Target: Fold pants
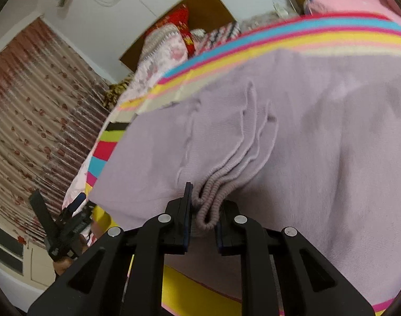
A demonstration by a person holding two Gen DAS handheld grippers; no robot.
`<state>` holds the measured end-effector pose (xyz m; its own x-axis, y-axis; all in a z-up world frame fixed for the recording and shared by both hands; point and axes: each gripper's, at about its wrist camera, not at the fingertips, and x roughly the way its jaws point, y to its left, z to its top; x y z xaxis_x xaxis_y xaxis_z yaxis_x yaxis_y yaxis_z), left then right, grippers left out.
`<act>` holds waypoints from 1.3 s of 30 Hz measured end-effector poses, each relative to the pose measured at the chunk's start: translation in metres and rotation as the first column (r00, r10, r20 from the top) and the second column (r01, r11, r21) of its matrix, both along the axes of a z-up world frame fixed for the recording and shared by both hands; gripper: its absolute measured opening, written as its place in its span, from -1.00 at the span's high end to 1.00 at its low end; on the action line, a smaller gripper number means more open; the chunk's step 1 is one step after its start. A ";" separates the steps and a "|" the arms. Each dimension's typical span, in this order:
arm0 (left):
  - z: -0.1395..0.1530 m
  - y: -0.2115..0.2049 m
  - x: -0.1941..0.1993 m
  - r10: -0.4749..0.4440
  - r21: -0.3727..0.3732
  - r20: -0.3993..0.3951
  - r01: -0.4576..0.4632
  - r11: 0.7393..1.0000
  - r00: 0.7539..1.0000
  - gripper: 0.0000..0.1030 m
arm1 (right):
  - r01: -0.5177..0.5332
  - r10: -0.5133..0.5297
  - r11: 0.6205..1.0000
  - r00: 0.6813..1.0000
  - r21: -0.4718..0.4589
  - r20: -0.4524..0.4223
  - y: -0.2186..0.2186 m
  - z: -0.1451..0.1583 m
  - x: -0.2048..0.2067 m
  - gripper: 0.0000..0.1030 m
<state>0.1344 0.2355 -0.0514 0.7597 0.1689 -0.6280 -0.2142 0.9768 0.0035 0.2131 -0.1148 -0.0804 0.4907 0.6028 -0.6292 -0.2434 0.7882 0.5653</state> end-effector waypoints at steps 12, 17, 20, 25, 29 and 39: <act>-0.009 0.001 -0.010 -0.154 0.006 -0.171 0.157 0.988 0.973 -0.96 | 0.026 -0.030 0.993 0.999 -0.115 -0.033 -0.010 -0.006 -0.001 0.22; 0.050 -0.014 -0.028 -0.269 -0.004 -0.009 0.269 0.963 0.963 -0.96 | 0.054 0.000 0.963 0.979 -0.265 0.202 0.003 0.037 -0.016 0.19; 0.076 -0.025 0.005 -0.285 -0.113 0.095 0.294 0.949 0.954 -0.96 | -0.006 0.092 0.946 0.964 -0.325 0.249 0.032 0.043 -0.012 0.19; 0.074 -0.066 0.099 -0.327 -0.165 0.020 0.326 0.931 0.945 -0.96 | -0.090 0.182 0.914 0.963 -0.396 0.201 0.073 0.035 0.002 0.01; 0.030 -0.081 0.157 -0.337 -0.176 -0.104 0.316 0.932 0.936 -0.96 | -0.127 0.212 0.839 0.972 -0.530 0.103 0.083 -0.001 0.010 -0.72; -0.021 -0.087 0.170 -0.283 -0.100 -0.242 0.266 0.959 0.928 -0.97 | -0.124 0.198 0.887 0.972 -0.444 0.124 0.055 -0.010 0.010 -0.79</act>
